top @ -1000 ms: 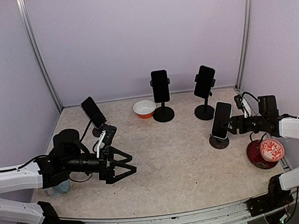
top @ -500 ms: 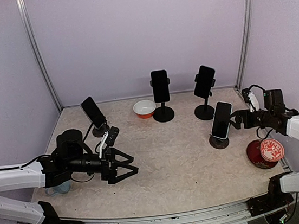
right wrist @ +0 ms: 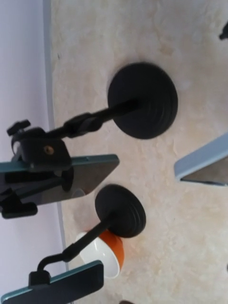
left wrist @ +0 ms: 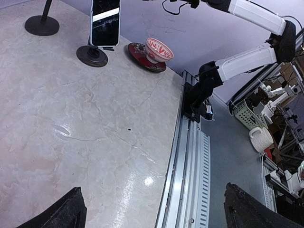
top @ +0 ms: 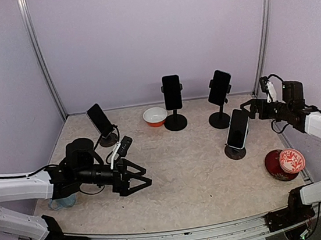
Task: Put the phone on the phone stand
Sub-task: Adjust the phone with the phone stand.
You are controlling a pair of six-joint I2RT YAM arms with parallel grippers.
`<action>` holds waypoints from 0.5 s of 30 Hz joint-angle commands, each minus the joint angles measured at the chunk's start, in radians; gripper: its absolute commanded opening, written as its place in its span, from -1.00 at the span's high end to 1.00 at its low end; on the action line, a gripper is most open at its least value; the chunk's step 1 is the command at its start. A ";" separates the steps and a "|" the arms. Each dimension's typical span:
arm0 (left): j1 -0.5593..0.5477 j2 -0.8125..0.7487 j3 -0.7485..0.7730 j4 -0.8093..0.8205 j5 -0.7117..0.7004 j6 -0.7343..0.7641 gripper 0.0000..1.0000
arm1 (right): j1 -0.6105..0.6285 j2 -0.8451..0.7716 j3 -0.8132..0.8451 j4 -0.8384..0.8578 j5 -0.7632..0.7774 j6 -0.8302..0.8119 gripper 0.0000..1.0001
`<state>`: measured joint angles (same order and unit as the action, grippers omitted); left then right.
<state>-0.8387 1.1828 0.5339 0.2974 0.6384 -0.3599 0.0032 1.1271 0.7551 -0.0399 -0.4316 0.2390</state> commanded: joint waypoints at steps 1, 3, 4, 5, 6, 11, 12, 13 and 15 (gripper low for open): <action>-0.007 -0.028 0.022 0.010 -0.007 -0.001 -0.97 | -0.007 0.076 -0.008 0.128 -0.089 0.071 -0.90; -0.007 -0.037 0.015 0.007 -0.009 -0.001 -0.98 | -0.008 0.116 -0.002 0.157 -0.110 0.079 -0.79; -0.007 -0.040 0.014 0.006 -0.009 -0.002 -0.97 | -0.008 0.137 0.001 0.171 -0.126 0.079 -0.73; -0.007 -0.042 0.012 0.005 -0.011 -0.002 -0.98 | -0.007 0.157 0.006 0.186 -0.136 0.080 -0.69; -0.007 -0.044 0.011 0.005 -0.011 -0.004 -0.97 | -0.008 0.179 0.011 0.196 -0.144 0.080 -0.65; -0.007 -0.052 0.014 0.003 -0.013 -0.004 -0.97 | -0.008 0.274 0.060 0.207 -0.194 0.073 -0.34; -0.007 -0.052 0.014 0.002 -0.013 -0.004 -0.97 | -0.008 0.284 0.066 0.210 -0.204 0.078 -0.20; -0.007 -0.052 0.015 0.002 -0.013 -0.004 -0.97 | -0.007 0.293 0.071 0.209 -0.213 0.078 -0.01; -0.007 -0.055 0.014 -0.001 -0.014 -0.003 -0.97 | -0.008 0.300 0.073 0.207 -0.223 0.073 0.24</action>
<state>-0.8387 1.1465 0.5339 0.2970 0.6338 -0.3618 0.0032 1.4170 0.7921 0.1253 -0.5995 0.3130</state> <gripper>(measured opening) 0.987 0.466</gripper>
